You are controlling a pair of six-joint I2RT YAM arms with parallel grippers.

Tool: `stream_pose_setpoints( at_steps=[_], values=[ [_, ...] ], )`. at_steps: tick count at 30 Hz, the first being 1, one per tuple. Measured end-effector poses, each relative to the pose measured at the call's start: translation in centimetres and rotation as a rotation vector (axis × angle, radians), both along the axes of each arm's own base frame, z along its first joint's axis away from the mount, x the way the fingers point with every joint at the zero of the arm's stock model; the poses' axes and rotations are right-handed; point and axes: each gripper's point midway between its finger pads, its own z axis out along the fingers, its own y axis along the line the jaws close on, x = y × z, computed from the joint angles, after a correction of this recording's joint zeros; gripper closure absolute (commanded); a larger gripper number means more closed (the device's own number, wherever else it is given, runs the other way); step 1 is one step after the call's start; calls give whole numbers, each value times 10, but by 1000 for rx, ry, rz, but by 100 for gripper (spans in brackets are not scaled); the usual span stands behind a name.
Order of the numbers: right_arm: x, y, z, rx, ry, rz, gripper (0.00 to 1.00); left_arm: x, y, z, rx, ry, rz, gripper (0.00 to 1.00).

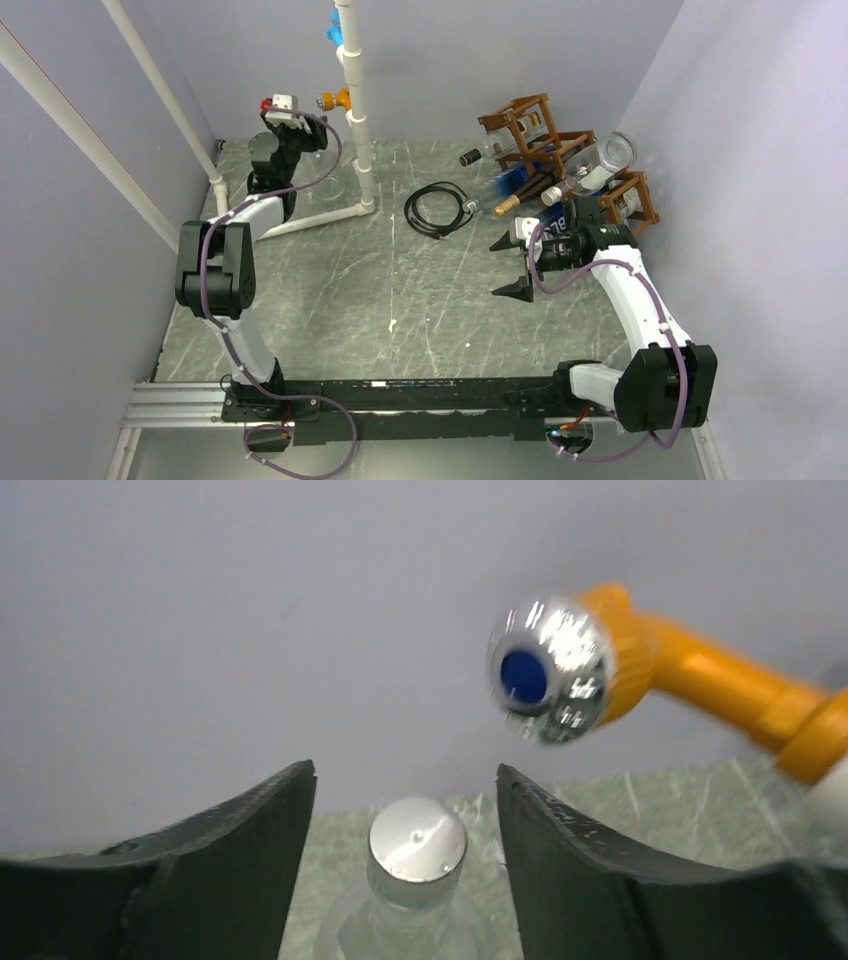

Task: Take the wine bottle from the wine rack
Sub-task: Place the wine bottle at the center of the board.

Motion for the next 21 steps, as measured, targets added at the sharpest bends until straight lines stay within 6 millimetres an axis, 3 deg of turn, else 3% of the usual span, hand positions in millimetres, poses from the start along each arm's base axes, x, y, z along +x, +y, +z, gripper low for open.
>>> stream_pose_setpoints(
  at_steps=[4,11,21],
  values=[
    [0,0,0,0,0,0,0,-12,0,33,-1,-69,-3,17],
    [0,0,0,0,0,0,0,-37,2,42,-4,-76,-2,1],
    [0,0,0,0,-1,0,0,-81,3,85,-23,-111,-10,1]
  ],
)
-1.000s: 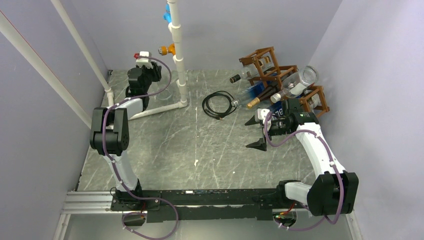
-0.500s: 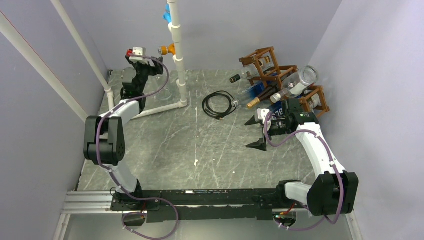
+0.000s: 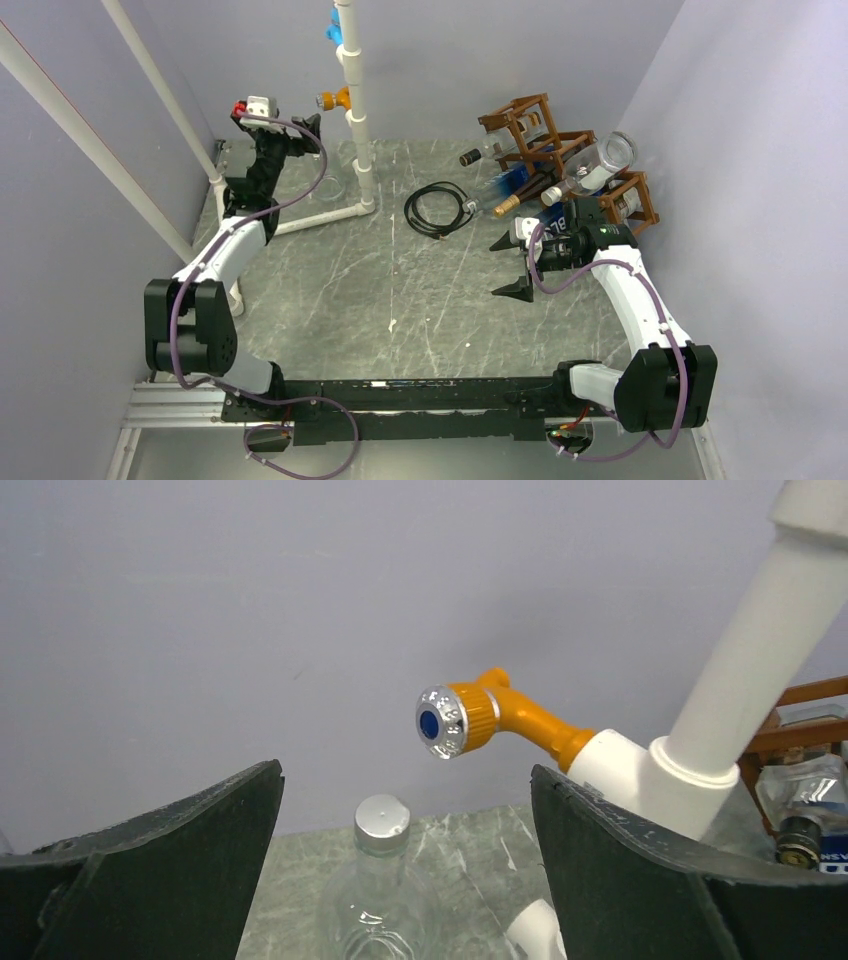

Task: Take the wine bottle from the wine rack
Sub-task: Place the wine bottle at the center of the board, then pick up the wine bottle from the wine rack.

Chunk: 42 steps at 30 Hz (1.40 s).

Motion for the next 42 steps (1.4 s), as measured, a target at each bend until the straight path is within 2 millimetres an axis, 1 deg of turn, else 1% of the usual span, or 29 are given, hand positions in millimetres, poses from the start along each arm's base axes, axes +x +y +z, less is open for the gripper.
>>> stream_pose_setpoints(
  at_steps=[2,4,10,12,14,20,24,29,32,38,42],
  values=[
    [0,0,0,0,0,0,0,-5,-1,2,-6,14,-6,1],
    [0,0,0,0,0,0,0,-9,-1,-1,-15,41,-11,0],
    [1,-2,1,0,-5,-8,0,-22,-7,-18,-61,165,-46,0],
    [1,-3,2,0,-9,-13,0,-30,-10,-20,-83,204,-64,0],
    [1,-3,3,1,-12,-16,0,-40,-13,-18,-103,226,-81,0],
    [3,-6,3,3,-14,-27,0,-74,-21,-1,-163,252,-135,1],
    [5,-8,4,4,-15,-38,0,-93,-27,-2,-197,279,-169,1],
    [5,-10,5,6,-19,-44,0,-116,-36,-15,-223,335,-225,0],
    [3,-9,7,7,-17,-43,0,-126,-42,-22,-234,377,-257,0],
    [3,-10,21,4,-34,-38,0,-151,-50,-34,-211,438,-315,1],
    [4,-11,29,-13,-43,-40,0,-170,-49,-53,-166,484,-314,1]
  ],
)
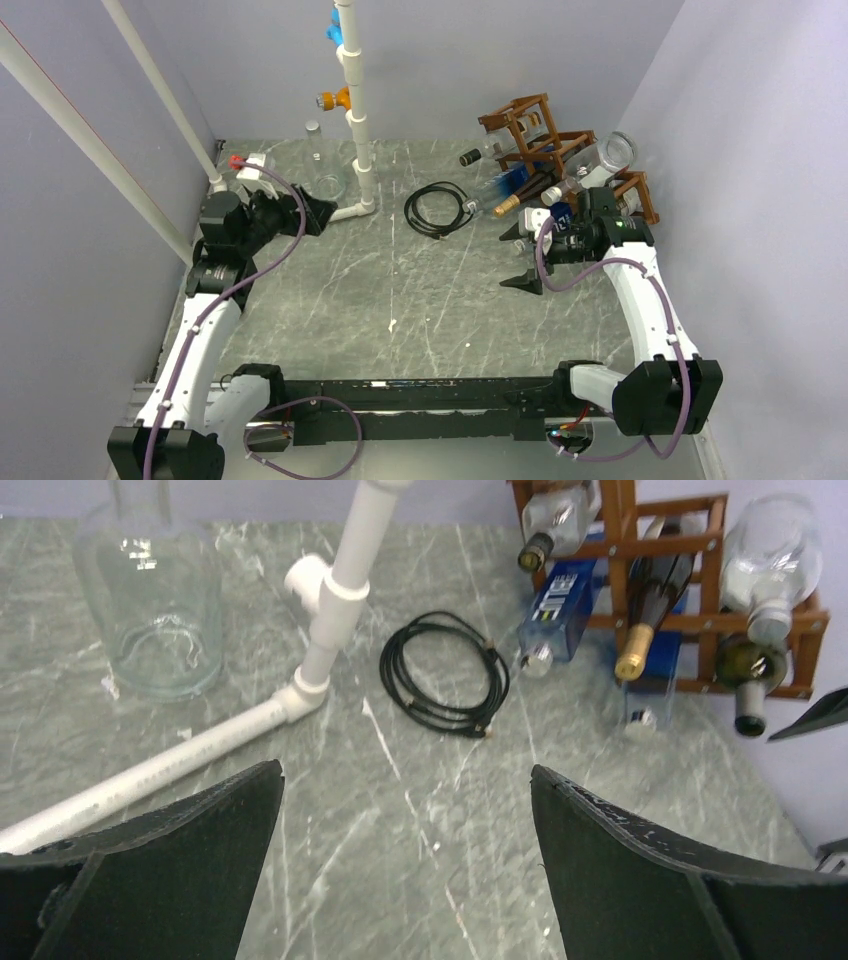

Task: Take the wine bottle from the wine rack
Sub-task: Pick up the wine bottle from the wine rack.

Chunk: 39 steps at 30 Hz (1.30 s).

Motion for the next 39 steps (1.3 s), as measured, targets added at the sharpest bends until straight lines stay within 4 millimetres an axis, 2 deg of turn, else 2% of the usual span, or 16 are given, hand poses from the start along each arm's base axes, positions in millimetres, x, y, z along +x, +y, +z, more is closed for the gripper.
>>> stream_pose_setpoints(
  at_steps=[7,11,13,24,39],
  values=[
    [6,-8,17,-61,-11,-33,0,-21,-3,-38,77,78,-64,1],
    [17,-21,34,-85,-28,-95,0,-29,-6,-59,88,135,-99,1],
    [21,-27,41,-99,-33,-123,0,-32,-8,-64,90,152,-115,1],
    [39,-58,83,-178,-112,-268,0,-39,-13,-67,88,169,-158,1],
    [51,-77,106,-268,-182,-335,0,-43,-15,-70,82,185,-177,0]
  ],
)
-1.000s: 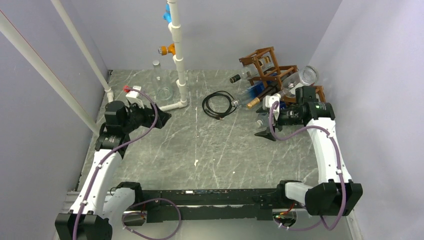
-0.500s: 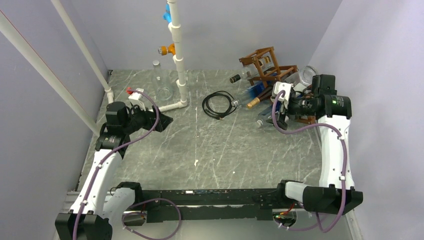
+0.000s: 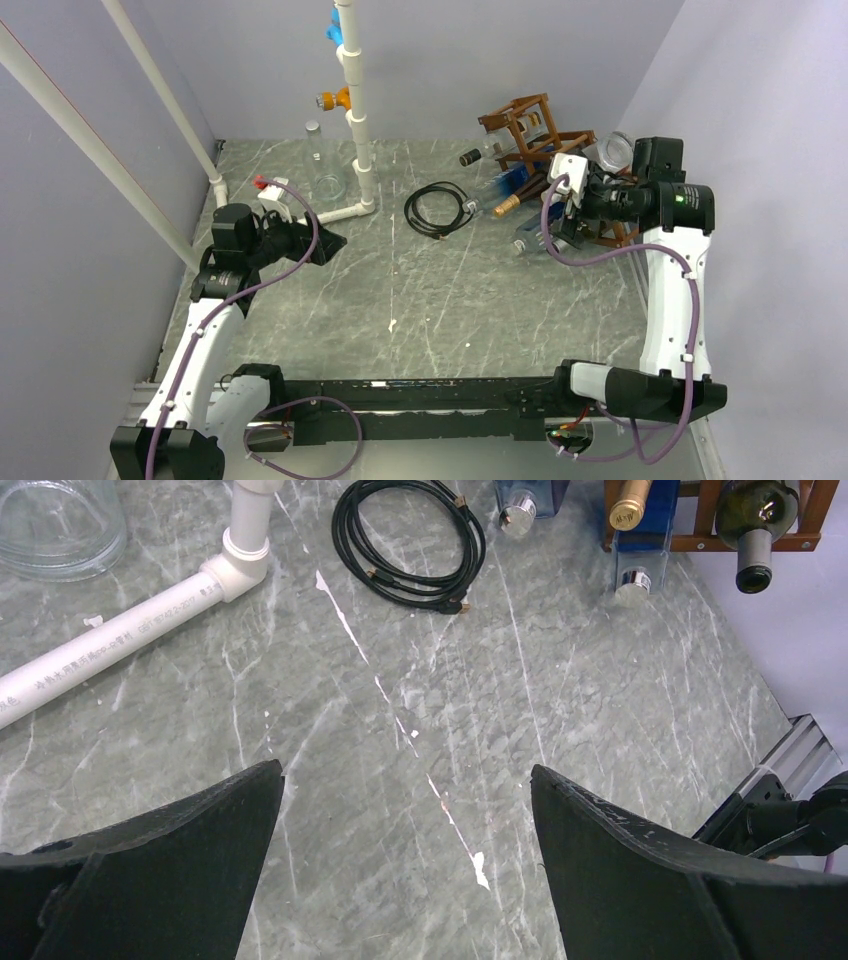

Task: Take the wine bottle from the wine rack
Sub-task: Pick up the wine bottle from the wine rack.

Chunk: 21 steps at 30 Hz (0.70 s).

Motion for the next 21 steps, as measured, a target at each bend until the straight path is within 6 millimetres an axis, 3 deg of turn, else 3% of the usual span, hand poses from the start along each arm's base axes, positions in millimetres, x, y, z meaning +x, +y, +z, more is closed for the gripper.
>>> stream_pose_setpoints(
  at_steps=[7,21],
  values=[
    [11,-5,14,-32,-35,-5,0,-1,0,0,-1,3,-4,1],
    [16,-17,10,-121,-41,-5,0,-3,-2,0,-6,6,-17,0]
  ],
)
